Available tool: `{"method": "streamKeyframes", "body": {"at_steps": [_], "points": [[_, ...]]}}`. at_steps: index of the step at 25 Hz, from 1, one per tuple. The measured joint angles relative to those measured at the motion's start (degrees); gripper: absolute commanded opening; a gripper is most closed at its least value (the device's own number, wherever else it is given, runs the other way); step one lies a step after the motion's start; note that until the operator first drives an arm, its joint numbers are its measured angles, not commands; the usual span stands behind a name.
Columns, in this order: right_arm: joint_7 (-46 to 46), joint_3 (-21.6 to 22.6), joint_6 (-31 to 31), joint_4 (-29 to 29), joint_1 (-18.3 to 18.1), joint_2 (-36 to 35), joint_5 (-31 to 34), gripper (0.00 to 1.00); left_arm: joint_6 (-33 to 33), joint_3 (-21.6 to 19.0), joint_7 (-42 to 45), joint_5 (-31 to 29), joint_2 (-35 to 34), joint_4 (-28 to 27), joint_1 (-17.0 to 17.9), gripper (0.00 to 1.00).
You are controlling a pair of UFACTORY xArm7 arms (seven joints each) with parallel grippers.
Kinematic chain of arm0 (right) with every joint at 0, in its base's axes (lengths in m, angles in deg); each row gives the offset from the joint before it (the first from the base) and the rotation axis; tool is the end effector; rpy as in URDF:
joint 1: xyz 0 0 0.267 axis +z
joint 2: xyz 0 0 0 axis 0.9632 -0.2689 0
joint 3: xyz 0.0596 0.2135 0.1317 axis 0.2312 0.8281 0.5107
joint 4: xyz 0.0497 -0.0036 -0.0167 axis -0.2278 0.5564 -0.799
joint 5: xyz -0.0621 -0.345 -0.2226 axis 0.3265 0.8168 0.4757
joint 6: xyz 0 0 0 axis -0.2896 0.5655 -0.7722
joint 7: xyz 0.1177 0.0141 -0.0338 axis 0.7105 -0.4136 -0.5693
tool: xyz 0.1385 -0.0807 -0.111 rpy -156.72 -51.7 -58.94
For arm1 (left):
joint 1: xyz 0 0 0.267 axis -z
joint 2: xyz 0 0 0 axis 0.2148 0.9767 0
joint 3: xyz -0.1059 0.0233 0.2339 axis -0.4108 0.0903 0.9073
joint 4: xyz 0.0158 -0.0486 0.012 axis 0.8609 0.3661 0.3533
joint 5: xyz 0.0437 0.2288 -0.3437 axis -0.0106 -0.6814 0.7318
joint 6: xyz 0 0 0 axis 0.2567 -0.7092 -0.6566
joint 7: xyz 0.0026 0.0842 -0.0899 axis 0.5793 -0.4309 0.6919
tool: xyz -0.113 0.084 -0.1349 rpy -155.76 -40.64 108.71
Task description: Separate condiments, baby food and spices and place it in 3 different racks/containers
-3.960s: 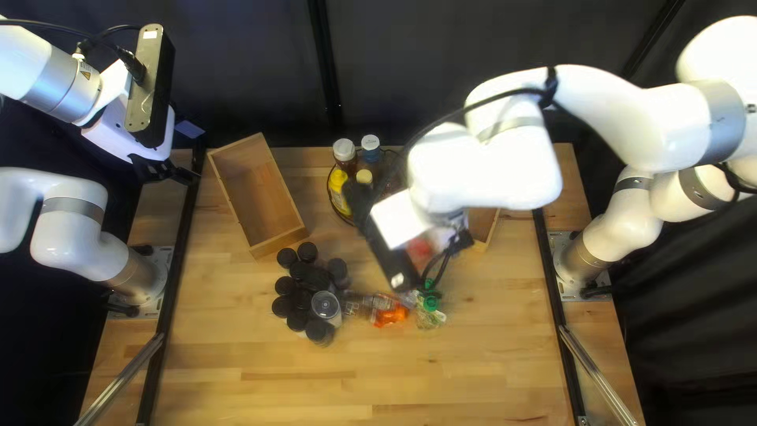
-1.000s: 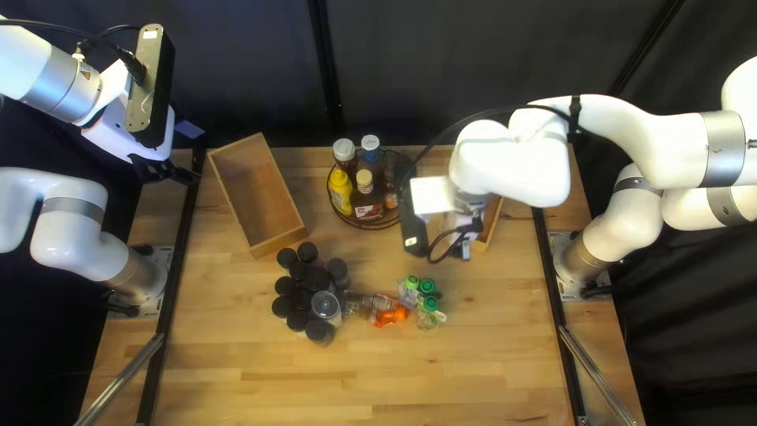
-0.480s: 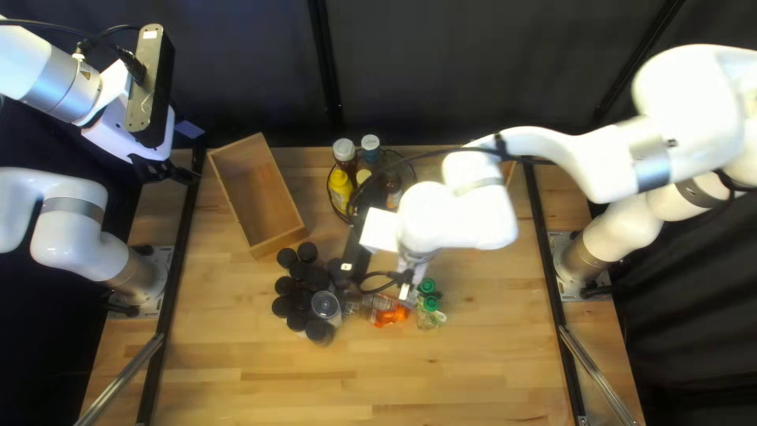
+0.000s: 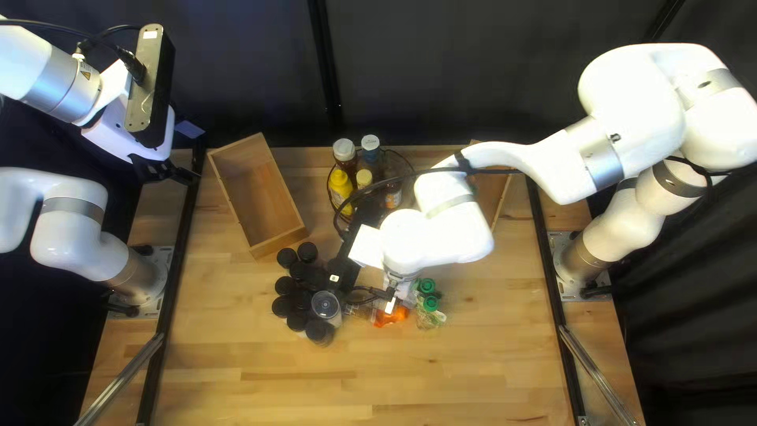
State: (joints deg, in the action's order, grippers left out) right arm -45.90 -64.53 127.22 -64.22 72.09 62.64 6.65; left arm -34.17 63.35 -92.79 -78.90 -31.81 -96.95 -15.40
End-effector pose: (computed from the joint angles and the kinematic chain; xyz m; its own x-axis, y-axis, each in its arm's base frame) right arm 0.4988 0.0892 0.0649 0.9268 -0.3745 0.0274 -0.3749 -0.9190 0.1220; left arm 0.4026 0.0767 0.3865 0.8720 0.0506 0.4869 0.0695 -0.9974 -0.0207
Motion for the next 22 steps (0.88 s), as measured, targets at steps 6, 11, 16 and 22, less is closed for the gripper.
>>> {"method": "streamKeyframes", "body": {"at_steps": [6, 11, 16, 22], "points": [[3.9, -0.3, 0.4, 0.0, 0.5, 2.3, 2.3, 0.97, 0.0, 0.0, 0.0, 0.0, 0.0, 0.0, 0.0, 1.0], [7.0, -0.6, 1.7, -1.0, 1.4, 4.2, 4.3, 0.72, 0.0, 0.0, 0.0, 0.0, 0.0, 0.0, 0.0, 1.0], [9.7, -0.9, 2.2, -1.4, 2.1, 5.6, 5.7, 0.15, 0.0, 0.0, 0.0, 0.0, 0.0, 0.0, 0.0, 1.0], [11.8, -0.9, 2.8, -1.3, 2.6, 5.5, 6.3, 0.02, 0.0, 0.0, 0.0, 0.0, 0.0, 0.0, 0.0, 1.0]]}}
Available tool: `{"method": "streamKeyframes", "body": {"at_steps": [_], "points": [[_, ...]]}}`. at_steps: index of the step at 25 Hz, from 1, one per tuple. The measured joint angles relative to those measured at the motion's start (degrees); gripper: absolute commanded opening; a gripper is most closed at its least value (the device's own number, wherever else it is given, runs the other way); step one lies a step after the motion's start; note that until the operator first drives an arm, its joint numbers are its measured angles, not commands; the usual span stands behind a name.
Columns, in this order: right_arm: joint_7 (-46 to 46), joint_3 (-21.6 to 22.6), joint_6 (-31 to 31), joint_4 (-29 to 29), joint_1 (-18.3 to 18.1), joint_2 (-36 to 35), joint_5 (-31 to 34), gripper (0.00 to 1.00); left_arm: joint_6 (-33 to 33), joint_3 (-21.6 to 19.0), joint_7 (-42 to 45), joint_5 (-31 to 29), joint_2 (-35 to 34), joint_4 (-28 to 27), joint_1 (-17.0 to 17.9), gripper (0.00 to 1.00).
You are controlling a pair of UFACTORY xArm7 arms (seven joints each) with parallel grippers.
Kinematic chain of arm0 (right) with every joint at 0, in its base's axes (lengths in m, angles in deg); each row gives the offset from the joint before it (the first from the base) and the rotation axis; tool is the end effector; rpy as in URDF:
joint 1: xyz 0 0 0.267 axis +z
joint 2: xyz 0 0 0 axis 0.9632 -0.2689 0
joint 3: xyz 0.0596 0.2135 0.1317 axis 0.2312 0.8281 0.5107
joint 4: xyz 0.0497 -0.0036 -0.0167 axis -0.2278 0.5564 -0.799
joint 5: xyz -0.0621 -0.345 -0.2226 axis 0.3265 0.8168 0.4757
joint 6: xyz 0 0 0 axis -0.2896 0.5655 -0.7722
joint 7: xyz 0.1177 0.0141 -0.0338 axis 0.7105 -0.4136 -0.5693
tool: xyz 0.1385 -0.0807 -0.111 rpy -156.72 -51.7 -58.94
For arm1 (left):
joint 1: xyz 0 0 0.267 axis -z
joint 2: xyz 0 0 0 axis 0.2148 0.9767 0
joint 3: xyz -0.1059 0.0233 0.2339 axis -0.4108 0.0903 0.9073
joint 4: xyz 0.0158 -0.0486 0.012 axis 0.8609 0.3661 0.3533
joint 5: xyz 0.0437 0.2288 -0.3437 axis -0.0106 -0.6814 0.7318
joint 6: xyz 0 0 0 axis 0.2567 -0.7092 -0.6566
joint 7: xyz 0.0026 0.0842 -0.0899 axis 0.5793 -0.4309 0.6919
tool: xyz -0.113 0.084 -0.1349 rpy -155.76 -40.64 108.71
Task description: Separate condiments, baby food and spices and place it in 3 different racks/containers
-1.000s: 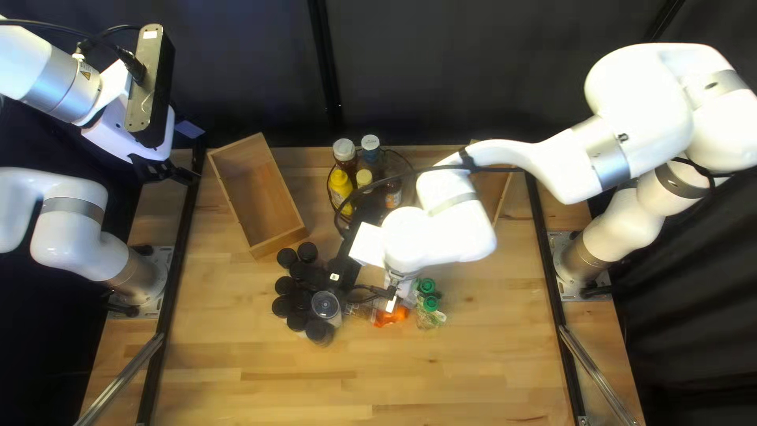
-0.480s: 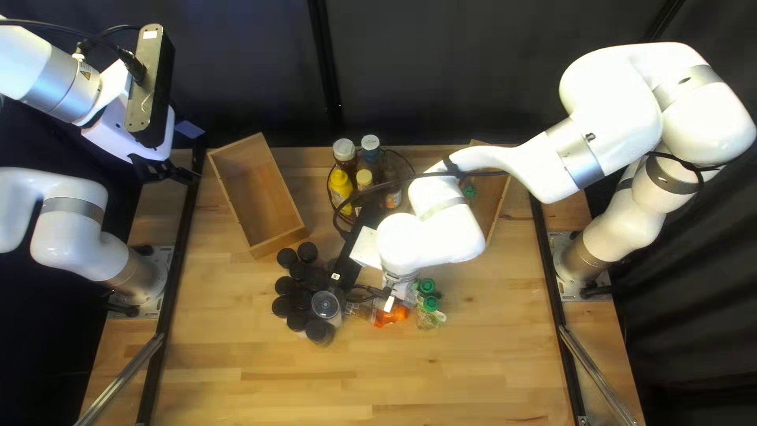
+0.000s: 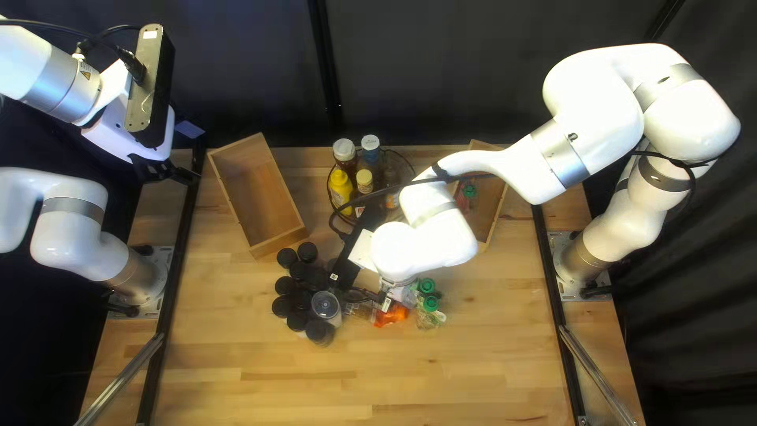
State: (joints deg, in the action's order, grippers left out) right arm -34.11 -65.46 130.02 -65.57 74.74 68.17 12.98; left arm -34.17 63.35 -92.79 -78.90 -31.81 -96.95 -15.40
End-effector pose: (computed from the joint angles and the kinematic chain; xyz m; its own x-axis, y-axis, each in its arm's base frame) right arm 0.4848 0.0889 0.0394 0.8776 -0.4793 0.0106 -0.4720 -0.8598 0.1950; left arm 0.4026 0.0767 0.3865 0.8720 0.0506 0.4869 0.0695 -0.9974 -0.0207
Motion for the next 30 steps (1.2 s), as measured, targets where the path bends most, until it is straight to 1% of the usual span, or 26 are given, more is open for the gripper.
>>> {"method": "streamKeyframes", "body": {"at_steps": [5, 14, 17, 20, 23, 26, 30], "points": [[1.0, 0.1, 2.3, -1.7, 0.7, 0.1, 0.7, 0.02, 0.0, 0.0, 0.0, 0.0, 0.0, 0.0, 0.0, 1.0], [-1.3, 0.7, 13.2, -13.0, 2.4, 1.0, 2.8, 0.03, 0.0, 0.0, 0.0, 0.0, 0.0, 0.0, 0.0, 1.0], [-3.9, 0.7, 15.6, -15.0, 2.0, -0.7, 2.4, 0.03, 0.0, 0.0, 0.0, 0.0, 0.0, 0.0, 0.0, 1.0], [-7.4, 0.3, 17.0, -15.0, 0.9, -5.0, 0.5, 0.02, 0.0, 0.0, 0.0, 0.0, 0.0, 0.0, 0.0, 1.0], [-12.3, -1.4, 17.8, -13.7, -0.4, -11.5, -2.9, 0.02, 0.0, 0.0, 0.0, 0.0, 0.0, 0.0, 0.0, 1.0], [-17.7, -5.1, 18.4, -10.8, -1.3, -18.9, -6.5, 0.01, 0.0, 0.0, 0.0, 0.0, 0.0, 0.0, 0.0, 1.0], [-24.5, -11.6, 19.3, -5.0, -1.8, -28.3, -9.5, 0.0, 0.0, 0.0, 0.0, 0.0, 0.0, 0.0, 0.0, 1.0]]}}
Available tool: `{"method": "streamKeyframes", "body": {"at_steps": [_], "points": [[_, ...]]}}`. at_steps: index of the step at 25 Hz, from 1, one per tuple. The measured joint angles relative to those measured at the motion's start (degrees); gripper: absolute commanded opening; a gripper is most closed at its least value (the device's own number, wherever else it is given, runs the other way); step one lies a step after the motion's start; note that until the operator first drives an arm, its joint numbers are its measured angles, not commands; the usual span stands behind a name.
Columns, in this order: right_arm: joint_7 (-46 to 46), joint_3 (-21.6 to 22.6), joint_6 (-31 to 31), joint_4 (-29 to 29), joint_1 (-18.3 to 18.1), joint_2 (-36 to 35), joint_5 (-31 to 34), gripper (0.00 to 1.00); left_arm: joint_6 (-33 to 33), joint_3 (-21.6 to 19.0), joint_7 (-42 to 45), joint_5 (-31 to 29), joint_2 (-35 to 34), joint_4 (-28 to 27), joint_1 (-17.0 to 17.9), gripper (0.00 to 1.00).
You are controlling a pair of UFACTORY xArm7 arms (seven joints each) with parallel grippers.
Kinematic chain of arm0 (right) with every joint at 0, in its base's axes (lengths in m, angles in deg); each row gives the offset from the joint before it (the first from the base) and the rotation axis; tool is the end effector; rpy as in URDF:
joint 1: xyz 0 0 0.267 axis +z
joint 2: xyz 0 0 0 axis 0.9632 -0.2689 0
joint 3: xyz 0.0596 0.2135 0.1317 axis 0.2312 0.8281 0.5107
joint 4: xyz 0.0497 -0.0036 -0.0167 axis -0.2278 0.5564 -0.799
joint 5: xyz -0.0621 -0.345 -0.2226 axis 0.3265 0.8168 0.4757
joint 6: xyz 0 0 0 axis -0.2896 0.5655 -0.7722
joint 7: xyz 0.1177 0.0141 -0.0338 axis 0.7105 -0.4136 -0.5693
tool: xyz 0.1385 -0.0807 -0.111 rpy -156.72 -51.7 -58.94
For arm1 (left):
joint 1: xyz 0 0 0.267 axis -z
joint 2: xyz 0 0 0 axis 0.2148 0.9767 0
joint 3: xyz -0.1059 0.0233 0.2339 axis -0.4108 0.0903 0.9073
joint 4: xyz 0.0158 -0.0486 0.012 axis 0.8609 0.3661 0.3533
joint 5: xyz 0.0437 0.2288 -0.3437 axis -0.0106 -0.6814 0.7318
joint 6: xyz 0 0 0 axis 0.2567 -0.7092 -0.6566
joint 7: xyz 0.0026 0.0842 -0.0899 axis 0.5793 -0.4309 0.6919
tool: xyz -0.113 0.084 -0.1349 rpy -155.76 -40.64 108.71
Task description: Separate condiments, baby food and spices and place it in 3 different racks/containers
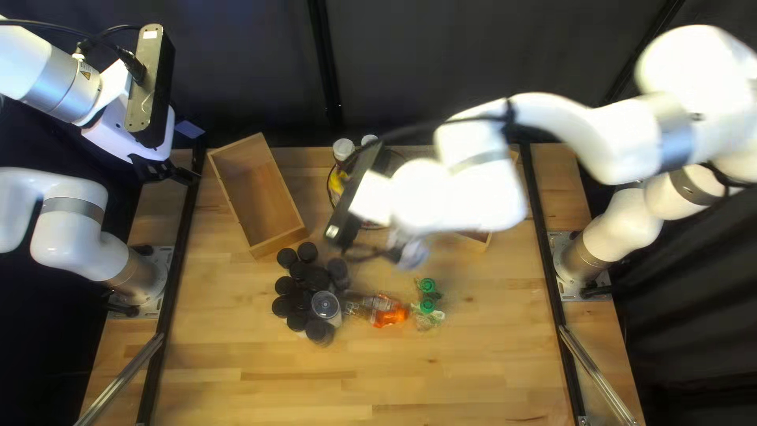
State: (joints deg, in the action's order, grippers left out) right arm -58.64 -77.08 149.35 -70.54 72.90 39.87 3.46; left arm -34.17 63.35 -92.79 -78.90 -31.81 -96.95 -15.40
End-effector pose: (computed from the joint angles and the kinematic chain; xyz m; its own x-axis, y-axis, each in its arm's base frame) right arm 0.4672 -0.0354 0.2575 0.8897 -0.4358 0.1359 -0.4564 -0.8444 0.2805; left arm 0.4026 0.0767 0.3865 0.8720 0.0506 0.4869 0.0695 -0.9974 -0.0207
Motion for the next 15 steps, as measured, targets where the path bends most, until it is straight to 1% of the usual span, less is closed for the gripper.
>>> {"method": "streamKeyframes", "body": {"at_steps": [3, 5, 12, 15], "points": [[-3.9, -4.7, 1.1, 4.7, -0.7, -5.6, 0.0, 0.01, 0.0, 0.0, 0.0, 0.0, 0.0, 0.0, 0.0, 1.0], [-5.0, -6.4, 2.1, 6.5, -1.4, -7.7, 1.0, 0.01, 0.0, 0.0, 0.0, 0.0, 0.0, 0.0, 0.0, 1.0], [-6.0, -9.3, 6.3, 9.5, -4.4, -11.7, 6.4, 0.01, 0.0, 0.0, 0.0, 0.0, 0.0, 0.0, 0.0, 1.0], [-5.9, -10.4, 6.9, 11.2, -5.8, -12.8, 8.7, 0.01, 0.0, 0.0, 0.0, 0.0, 0.0, 0.0, 0.0, 1.0]]}}
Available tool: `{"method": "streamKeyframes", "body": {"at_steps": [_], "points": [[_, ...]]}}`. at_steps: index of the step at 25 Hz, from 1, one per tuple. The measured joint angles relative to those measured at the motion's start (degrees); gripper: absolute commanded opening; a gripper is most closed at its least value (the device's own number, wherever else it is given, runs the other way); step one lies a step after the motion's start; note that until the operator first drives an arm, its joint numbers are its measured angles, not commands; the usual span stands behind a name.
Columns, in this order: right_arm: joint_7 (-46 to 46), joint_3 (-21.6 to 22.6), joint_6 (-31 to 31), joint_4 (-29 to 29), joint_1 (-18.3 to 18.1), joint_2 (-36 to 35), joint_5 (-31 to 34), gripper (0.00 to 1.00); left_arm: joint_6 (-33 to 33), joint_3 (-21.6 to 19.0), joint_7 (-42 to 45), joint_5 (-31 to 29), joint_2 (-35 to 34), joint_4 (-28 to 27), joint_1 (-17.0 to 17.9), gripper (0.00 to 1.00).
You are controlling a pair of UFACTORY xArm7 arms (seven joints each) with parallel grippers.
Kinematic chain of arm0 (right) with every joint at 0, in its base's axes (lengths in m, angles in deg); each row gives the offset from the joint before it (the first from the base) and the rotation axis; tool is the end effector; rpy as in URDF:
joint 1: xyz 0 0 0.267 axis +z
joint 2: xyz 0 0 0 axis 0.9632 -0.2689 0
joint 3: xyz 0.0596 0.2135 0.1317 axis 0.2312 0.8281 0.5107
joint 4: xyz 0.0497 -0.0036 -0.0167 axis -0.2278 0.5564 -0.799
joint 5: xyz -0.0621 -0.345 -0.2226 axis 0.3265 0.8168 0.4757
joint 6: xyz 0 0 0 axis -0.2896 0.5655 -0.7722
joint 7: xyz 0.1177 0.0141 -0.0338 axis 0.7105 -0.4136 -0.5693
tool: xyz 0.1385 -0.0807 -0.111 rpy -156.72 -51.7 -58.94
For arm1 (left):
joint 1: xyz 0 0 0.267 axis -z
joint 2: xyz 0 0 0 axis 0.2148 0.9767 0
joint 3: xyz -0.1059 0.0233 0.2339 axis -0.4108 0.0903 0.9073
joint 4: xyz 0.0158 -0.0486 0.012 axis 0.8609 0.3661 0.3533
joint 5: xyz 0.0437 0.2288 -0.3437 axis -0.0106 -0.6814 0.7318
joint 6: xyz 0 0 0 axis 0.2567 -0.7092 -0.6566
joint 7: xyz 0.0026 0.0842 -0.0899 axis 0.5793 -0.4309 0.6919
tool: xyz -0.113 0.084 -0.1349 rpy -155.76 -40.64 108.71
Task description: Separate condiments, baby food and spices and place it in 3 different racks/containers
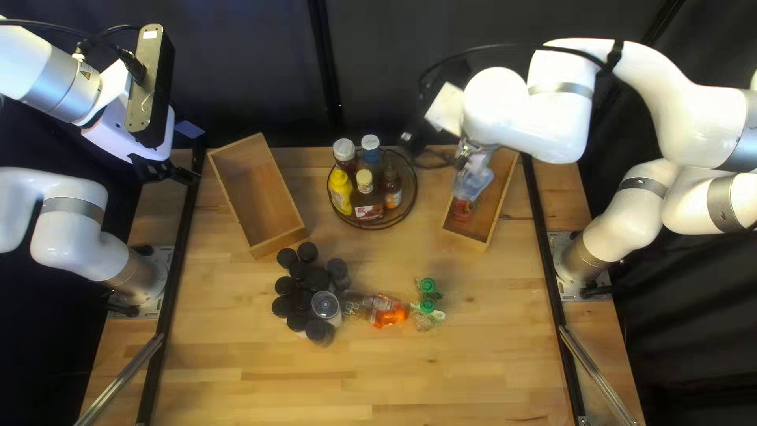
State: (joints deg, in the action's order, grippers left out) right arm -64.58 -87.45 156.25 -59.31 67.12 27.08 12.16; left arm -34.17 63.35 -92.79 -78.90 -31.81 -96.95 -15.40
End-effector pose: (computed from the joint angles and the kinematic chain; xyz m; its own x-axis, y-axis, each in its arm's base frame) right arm 0.3405 -0.1920 0.2777 0.7814 -0.6155 0.1028 -0.5821 -0.6597 0.4753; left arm 0.4026 0.0767 0.3865 0.8720 0.0506 0.4869 0.0695 -0.9974 -0.0207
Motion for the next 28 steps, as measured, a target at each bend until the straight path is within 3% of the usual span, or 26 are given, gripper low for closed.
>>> {"method": "streamKeyframes", "body": {"at_steps": [14, 28], "points": [[2.6, -4.9, -6.8, 11.0, -4.8, -1.6, 6.0, 0.01, 0.0, 0.0, 0.0, 0.0, 0.0, 0.0, 0.0, 1.0], [5.0, -6.9, -16.1, 15.7, -6.9, 3.3, 7.2, 0.01, 0.0, 0.0, 0.0, 0.0, 0.0, 0.0, 0.0, 1.0]]}}
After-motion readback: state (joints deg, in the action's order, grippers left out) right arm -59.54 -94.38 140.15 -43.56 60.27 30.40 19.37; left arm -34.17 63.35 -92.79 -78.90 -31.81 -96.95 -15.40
